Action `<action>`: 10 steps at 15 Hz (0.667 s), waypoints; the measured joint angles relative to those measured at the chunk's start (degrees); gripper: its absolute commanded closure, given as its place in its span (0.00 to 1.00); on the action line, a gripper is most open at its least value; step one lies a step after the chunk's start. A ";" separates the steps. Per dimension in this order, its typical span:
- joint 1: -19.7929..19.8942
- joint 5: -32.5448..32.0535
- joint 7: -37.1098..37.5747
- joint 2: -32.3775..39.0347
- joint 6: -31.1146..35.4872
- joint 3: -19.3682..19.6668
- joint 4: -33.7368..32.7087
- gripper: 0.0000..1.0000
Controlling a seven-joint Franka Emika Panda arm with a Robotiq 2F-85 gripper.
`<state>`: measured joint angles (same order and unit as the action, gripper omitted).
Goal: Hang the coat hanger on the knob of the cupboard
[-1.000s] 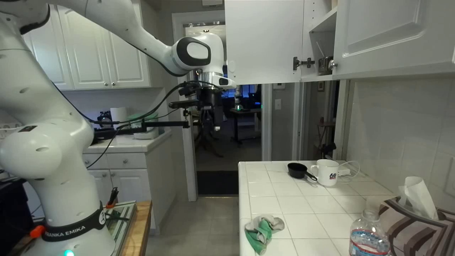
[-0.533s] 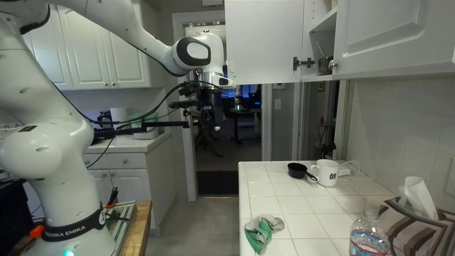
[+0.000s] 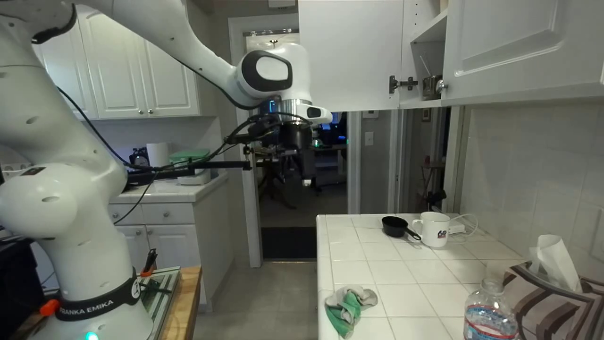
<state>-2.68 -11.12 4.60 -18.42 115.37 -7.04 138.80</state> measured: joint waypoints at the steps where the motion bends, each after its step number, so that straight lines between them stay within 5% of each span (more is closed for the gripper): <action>1: 0.97 -1.20 -0.91 0.24 0.87 1.44 0.55 0.00; 10: 10.47 -3.20 -2.92 1.63 3.06 13.62 5.44 0.00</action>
<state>7.78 -14.31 1.68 -16.79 118.44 6.58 144.23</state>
